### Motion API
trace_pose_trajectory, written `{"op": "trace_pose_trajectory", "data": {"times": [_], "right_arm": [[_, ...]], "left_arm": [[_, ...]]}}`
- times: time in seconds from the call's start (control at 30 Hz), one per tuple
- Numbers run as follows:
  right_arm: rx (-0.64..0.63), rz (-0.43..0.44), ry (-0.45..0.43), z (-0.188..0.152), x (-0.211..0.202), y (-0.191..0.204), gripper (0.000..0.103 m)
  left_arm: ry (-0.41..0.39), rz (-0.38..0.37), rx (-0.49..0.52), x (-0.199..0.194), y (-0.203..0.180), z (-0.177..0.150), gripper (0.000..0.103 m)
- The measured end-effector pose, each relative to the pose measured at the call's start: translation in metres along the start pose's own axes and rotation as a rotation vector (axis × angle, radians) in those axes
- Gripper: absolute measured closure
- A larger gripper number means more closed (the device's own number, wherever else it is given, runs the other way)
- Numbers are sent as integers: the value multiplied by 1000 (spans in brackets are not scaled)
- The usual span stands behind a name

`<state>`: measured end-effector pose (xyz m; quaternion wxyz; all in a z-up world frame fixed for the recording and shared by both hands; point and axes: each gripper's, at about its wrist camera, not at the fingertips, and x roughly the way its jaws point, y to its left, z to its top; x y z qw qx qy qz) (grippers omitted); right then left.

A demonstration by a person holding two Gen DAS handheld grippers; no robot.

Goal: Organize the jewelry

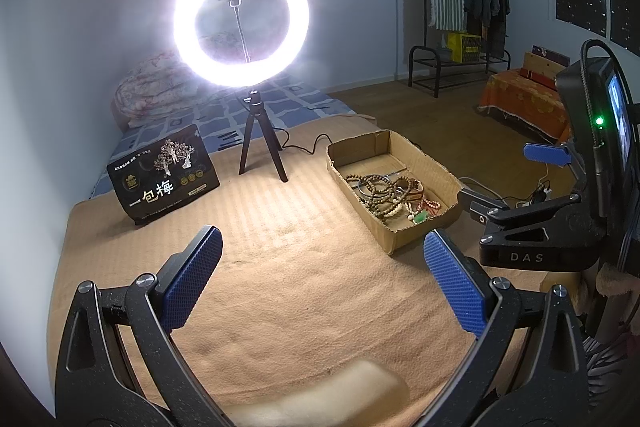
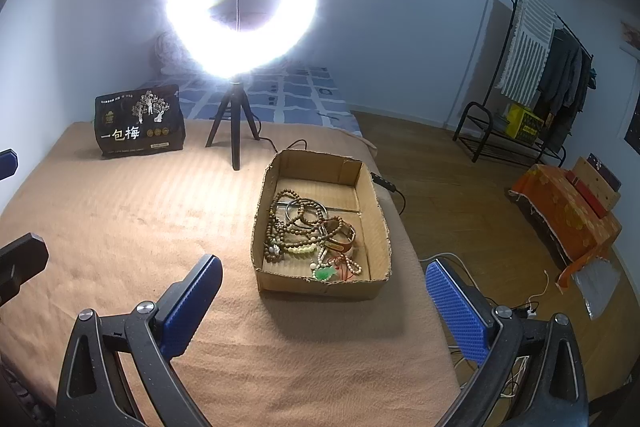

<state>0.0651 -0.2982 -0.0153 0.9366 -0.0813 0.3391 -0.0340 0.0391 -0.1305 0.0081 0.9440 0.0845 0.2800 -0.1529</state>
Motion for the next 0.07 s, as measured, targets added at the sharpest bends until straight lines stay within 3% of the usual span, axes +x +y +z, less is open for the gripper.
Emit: {"op": "trace_pose_trajectory", "data": {"times": [0.07], "right_arm": [[-2,1,1,0,0,0,0]], "left_arm": [[-4,8,-2,0,3,0,1]]}}
